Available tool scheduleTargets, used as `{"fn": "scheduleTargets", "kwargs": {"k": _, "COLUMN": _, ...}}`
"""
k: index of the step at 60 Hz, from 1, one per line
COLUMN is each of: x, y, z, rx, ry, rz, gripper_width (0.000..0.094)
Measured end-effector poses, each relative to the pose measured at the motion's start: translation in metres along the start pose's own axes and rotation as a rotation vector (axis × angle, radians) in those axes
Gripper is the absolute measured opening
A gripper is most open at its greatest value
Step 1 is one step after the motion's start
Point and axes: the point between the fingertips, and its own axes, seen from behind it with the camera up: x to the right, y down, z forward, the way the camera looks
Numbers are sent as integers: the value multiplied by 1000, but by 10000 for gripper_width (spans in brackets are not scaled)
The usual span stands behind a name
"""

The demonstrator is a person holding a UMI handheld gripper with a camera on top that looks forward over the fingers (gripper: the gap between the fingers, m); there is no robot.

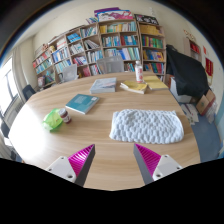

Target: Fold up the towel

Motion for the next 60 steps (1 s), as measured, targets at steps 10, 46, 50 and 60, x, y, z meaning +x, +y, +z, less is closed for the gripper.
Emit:
{"fn": "scheduleTargets", "kwargs": {"k": 10, "x": -18, "y": -31, "z": 97, "rx": -6, "ry": -31, "rz": -51, "gripper_width": 794}}
{"fn": "scheduleTargets", "kwargs": {"k": 46, "x": 32, "y": 4, "z": 233, "rx": -150, "ry": 92, "rz": -140, "gripper_width": 13}}
{"fn": "scheduleTargets", "kwargs": {"k": 50, "x": 30, "y": -14, "z": 220, "rx": -116, "ry": 59, "rz": -95, "gripper_width": 12}}
{"fn": "scheduleTargets", "kwargs": {"k": 60, "x": 64, "y": -99, "z": 157, "rx": 38, "ry": 1, "rz": 13, "gripper_width": 12}}
